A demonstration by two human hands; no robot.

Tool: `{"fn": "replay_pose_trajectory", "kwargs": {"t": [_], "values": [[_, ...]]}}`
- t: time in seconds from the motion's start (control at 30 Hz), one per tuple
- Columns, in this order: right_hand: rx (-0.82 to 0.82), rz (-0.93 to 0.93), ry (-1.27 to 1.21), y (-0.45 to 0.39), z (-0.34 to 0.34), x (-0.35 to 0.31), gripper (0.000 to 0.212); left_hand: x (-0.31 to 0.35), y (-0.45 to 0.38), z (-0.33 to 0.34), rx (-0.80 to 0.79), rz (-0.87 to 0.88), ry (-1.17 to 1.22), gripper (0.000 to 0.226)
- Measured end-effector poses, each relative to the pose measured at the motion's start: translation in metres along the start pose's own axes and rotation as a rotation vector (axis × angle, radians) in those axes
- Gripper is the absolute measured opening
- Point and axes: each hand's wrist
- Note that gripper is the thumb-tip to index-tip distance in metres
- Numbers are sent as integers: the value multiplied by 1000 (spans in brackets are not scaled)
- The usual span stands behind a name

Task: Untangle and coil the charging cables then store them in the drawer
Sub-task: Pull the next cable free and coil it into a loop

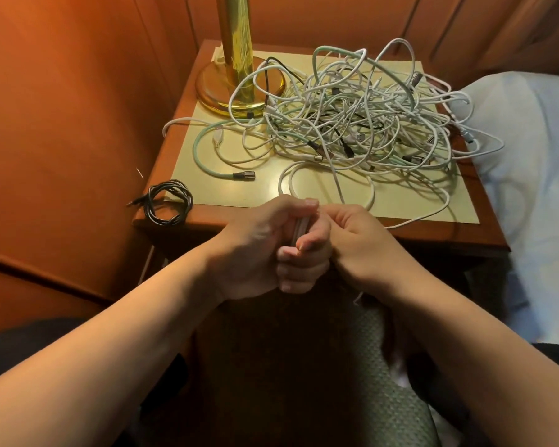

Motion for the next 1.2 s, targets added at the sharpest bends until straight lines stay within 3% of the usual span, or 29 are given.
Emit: {"fn": "replay_pose_trajectory", "kwargs": {"t": [0.13, 0.2, 0.33, 0.4, 0.53, 0.6, 0.8, 1.03, 1.2], "values": [[-16, 14, 117, 4, 11, 6, 46, 5, 1, 2, 67, 82, 158, 47], [-31, 1, 181, 4, 11, 3, 43, 10, 0, 5, 230, 162, 187, 45], [-106, 52, 245, 13, 8, -12, 61, 14, -9, 4, 578, 316, 254, 40], [-103, 12, 267, 19, 4, -18, 59, 18, -11, -6, 669, 382, 97, 42], [-21, -167, 205, 28, -4, -26, 49, 27, -1, -23, 576, 381, -540, 45], [10, -198, 158, 30, -7, -27, 40, 26, 2, -23, 552, 356, -719, 45], [76, -293, 180, 29, -11, -26, 36, 24, 2, -12, 430, 318, -880, 53], [-173, -299, 240, 31, -12, -26, 33, 14, -1, -19, 606, 376, -974, 55], [-45, -288, 124, 21, -15, -20, 34, 7, -2, -11, 466, 317, -966, 58]]}}
Point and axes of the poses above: each hand's wrist, its own y-axis away from the middle knuckle, its own z-axis out of the palm, x = y × z, and after that the axes turned 11 degrees about x, right-handed
